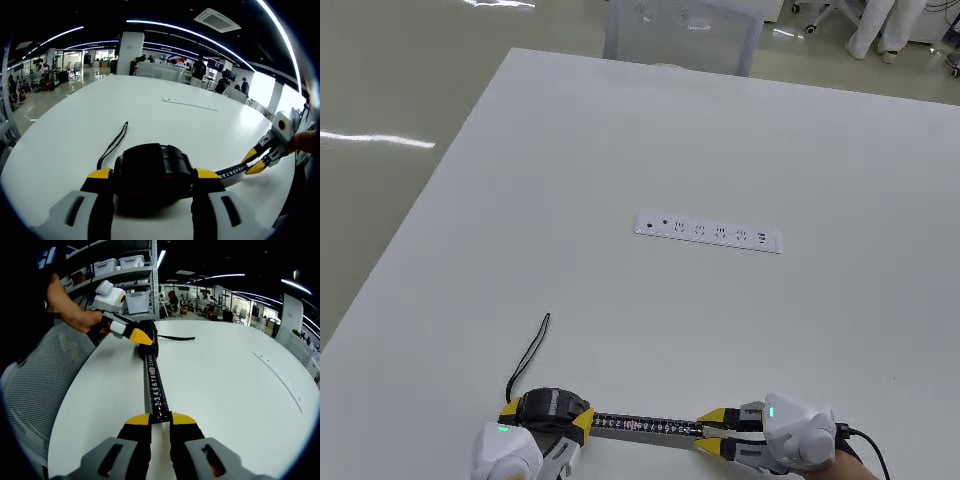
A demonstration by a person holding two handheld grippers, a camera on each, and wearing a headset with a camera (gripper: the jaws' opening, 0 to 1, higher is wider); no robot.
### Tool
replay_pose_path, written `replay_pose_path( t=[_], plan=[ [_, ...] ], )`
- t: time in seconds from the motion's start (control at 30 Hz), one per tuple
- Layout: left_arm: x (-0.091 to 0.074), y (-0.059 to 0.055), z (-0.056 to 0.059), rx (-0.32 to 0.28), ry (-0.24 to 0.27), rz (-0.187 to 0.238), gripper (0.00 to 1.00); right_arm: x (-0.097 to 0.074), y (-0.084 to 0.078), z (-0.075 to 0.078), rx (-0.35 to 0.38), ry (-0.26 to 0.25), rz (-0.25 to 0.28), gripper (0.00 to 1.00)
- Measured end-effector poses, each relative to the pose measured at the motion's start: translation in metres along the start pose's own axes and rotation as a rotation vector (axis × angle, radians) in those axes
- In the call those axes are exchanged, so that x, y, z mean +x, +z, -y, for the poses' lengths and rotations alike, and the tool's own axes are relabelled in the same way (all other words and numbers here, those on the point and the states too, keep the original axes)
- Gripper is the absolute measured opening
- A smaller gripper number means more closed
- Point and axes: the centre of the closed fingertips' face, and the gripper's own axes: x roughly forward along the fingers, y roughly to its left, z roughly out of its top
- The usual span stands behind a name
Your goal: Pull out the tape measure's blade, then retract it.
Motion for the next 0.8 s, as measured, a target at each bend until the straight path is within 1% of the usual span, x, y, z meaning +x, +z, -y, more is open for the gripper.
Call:
replay_pose_path(
  t=[0.8],
  plan=[
    [-0.001, 0.001, -0.001, -0.010, -0.004, 0.002, 0.59, 0.011, 0.011, -0.002, -0.002, 0.007, 0.015, 0.12]
  ],
)
